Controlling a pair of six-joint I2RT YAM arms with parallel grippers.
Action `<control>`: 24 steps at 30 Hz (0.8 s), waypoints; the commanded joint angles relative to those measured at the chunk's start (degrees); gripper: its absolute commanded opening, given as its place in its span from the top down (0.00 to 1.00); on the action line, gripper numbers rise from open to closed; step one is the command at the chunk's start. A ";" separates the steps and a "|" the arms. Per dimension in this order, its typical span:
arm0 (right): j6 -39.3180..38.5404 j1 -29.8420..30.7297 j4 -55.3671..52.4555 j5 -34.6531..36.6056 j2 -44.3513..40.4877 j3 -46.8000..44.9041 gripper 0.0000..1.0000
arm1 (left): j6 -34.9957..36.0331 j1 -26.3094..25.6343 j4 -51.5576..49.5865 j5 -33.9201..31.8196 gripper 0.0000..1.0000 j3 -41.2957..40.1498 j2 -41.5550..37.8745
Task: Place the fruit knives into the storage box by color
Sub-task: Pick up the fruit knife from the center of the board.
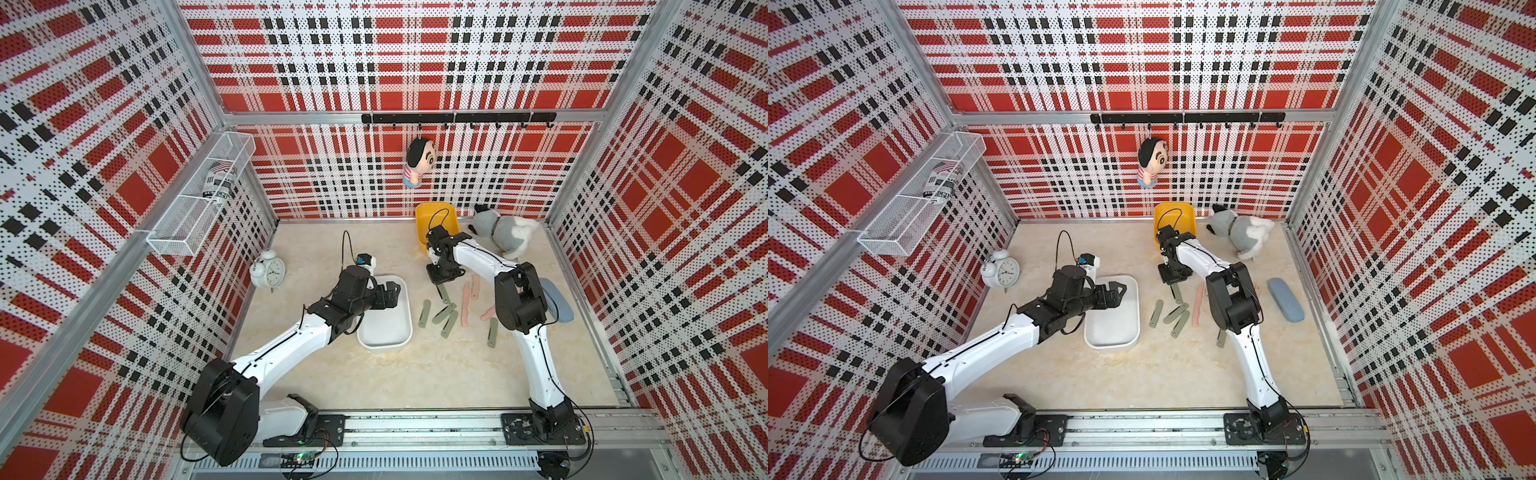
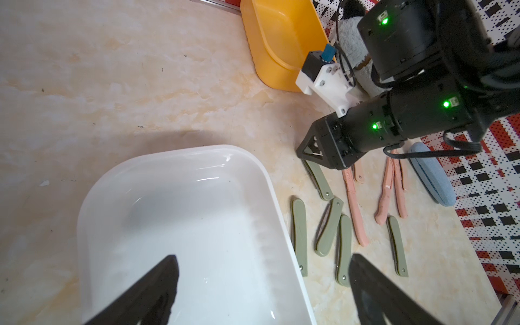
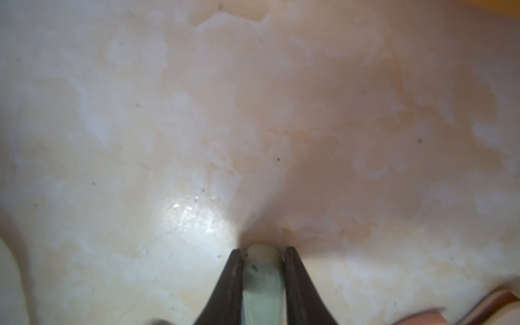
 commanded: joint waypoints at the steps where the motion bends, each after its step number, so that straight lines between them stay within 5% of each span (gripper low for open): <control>1: 0.42 0.50 -1.92 -0.80 -2.02 2.67 0.76 | 0.15 0.40 0.57 0.03 0.04 -0.26 -1.44; 17: 1.82 2.92 -5.41 -1.55 -9.14 5.36 0.76 | 0.49 1.33 -4.85 -0.58 0.04 -1.51 -6.59; 24: 3.20 6.75 -7.45 -1.90 -11.87 8.65 0.76 | -1.29 5.44 -4.79 6.45 0.03 -4.98 -12.72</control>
